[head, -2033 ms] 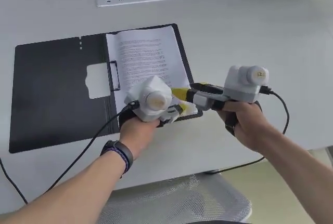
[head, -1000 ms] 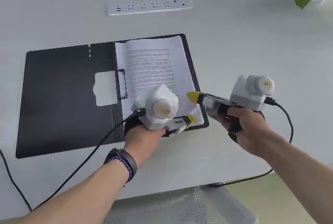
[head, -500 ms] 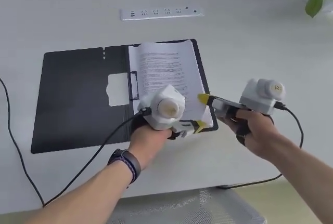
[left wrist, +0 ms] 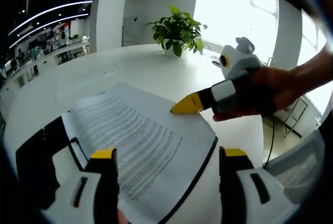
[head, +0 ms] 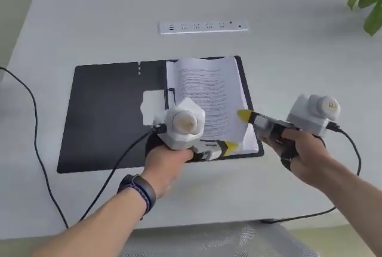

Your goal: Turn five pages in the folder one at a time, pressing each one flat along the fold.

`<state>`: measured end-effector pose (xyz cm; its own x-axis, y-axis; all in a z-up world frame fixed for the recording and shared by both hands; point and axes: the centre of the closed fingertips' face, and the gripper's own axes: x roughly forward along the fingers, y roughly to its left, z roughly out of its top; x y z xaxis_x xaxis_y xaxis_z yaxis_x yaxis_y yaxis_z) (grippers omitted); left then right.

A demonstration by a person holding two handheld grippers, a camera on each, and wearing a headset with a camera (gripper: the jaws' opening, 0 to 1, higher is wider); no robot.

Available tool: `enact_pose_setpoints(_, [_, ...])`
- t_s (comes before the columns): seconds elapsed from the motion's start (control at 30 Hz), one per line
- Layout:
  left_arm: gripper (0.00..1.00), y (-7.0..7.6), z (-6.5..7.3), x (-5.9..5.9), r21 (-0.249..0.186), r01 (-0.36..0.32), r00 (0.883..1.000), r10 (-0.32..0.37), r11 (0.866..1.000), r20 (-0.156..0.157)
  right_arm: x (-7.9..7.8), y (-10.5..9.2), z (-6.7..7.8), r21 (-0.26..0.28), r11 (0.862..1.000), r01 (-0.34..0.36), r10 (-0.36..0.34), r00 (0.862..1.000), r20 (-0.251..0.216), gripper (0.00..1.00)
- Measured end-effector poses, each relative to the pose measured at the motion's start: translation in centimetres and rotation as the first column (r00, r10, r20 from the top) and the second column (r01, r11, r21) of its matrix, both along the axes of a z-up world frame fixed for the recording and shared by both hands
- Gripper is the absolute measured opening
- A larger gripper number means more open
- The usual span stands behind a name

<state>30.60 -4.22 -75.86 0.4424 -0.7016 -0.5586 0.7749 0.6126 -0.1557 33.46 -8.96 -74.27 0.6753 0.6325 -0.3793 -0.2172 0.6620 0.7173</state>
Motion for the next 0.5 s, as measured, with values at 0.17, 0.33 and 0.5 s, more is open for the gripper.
enact_pose_setpoints(0.17, [0.81,2.5,0.3,-0.1,0.014,-0.013,1.0,0.013,1.0,0.009,-0.1,1.2,1.2,0.038,0.999,-0.021,0.021,1.0,0.024,0.0])
enact_pose_setpoints(0.33, [0.81,4.9,0.5,0.0,0.025,-0.044,0.999,0.043,0.999,0.017,0.1,2.6,2.4,0.067,0.997,-0.041,0.037,0.998,0.047,0.0])
enact_pose_setpoints(0.5, [0.81,7.1,1.0,0.2,0.023,-0.078,0.997,0.077,0.997,0.025,-0.2,4.7,3.3,0.088,0.993,-0.081,0.074,0.995,0.07,0.0])
